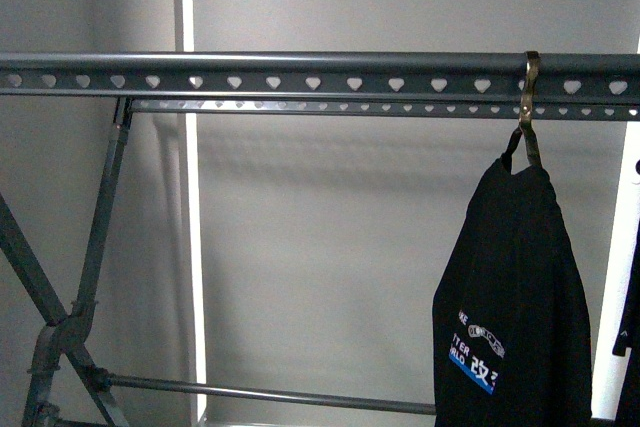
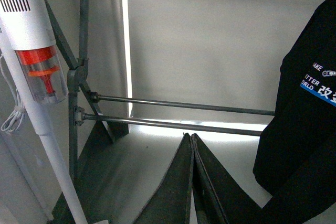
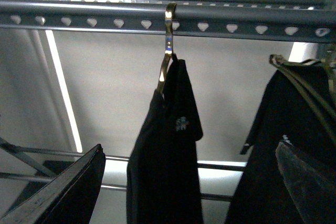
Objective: Hang clothes on hanger
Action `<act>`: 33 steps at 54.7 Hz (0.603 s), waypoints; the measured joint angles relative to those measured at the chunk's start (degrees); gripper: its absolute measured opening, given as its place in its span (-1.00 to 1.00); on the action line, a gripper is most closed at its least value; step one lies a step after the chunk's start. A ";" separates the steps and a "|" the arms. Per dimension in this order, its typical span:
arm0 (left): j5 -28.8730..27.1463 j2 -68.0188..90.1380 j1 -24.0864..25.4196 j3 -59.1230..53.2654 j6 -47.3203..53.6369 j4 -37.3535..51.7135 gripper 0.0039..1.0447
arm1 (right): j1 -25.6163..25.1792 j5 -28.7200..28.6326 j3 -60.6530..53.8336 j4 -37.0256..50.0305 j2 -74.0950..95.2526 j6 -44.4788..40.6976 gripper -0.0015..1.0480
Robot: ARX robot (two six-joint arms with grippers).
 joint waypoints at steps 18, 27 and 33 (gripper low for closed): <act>0.00 -0.02 0.00 0.00 0.02 0.00 -0.94 | 14.62 14.34 -30.32 -1.14 -32.74 -2.40 0.64; -0.02 -0.02 0.00 0.00 0.00 0.00 -0.94 | 9.01 8.63 -35.65 -3.52 -36.20 1.09 0.03; -0.02 -0.02 0.00 0.00 0.00 0.00 -0.94 | 3.50 1.70 -36.54 -3.67 -38.27 1.68 -0.48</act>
